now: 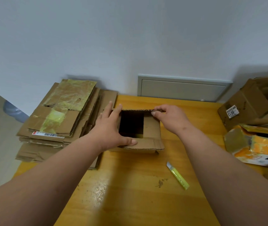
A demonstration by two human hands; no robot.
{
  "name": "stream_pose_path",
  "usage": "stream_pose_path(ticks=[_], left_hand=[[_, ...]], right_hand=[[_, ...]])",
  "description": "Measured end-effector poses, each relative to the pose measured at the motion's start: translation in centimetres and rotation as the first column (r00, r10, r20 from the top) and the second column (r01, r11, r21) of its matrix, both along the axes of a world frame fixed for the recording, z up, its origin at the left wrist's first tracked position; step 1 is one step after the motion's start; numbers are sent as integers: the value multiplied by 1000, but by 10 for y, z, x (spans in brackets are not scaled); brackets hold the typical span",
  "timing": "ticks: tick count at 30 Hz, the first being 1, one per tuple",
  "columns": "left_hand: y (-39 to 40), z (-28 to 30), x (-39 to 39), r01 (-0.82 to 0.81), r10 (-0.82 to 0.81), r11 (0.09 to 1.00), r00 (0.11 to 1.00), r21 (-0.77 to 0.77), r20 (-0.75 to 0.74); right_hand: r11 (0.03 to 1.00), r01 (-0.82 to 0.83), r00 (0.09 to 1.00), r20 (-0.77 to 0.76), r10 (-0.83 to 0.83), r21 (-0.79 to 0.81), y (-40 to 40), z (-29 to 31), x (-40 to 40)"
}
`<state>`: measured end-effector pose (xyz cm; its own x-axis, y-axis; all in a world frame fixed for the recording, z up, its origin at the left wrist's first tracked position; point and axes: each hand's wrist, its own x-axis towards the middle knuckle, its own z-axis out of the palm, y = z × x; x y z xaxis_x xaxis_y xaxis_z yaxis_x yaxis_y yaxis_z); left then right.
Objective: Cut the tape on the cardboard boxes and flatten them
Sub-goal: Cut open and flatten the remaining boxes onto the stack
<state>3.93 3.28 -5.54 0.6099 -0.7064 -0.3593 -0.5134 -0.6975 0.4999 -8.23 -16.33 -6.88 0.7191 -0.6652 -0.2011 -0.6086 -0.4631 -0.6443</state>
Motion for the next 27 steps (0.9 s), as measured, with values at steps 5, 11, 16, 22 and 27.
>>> stream_pose_path(ticks=[5,11,16,22,27], left_hand=[[6,-6,-3,-14,19,984,999,-180,26],[7,-2,3,71,-69,993,997,-99,18],[1,0,8,72,-71,997,996,-24,48],[-3,-6,12,63,-62,998,994,-3,94],[-3,-10,11,9,-2,998,994,-64,109]], right_hand=[[995,92,996,2,-92,-42,1,-3,12],[962,265,964,21,-264,-71,16,-2,25],[955,295,954,-48,-296,-23,36,-2,36],[984,163,961,-215,-175,-72,48,-12,27],[951,231,973,-46,-227,206,35,2,17]])
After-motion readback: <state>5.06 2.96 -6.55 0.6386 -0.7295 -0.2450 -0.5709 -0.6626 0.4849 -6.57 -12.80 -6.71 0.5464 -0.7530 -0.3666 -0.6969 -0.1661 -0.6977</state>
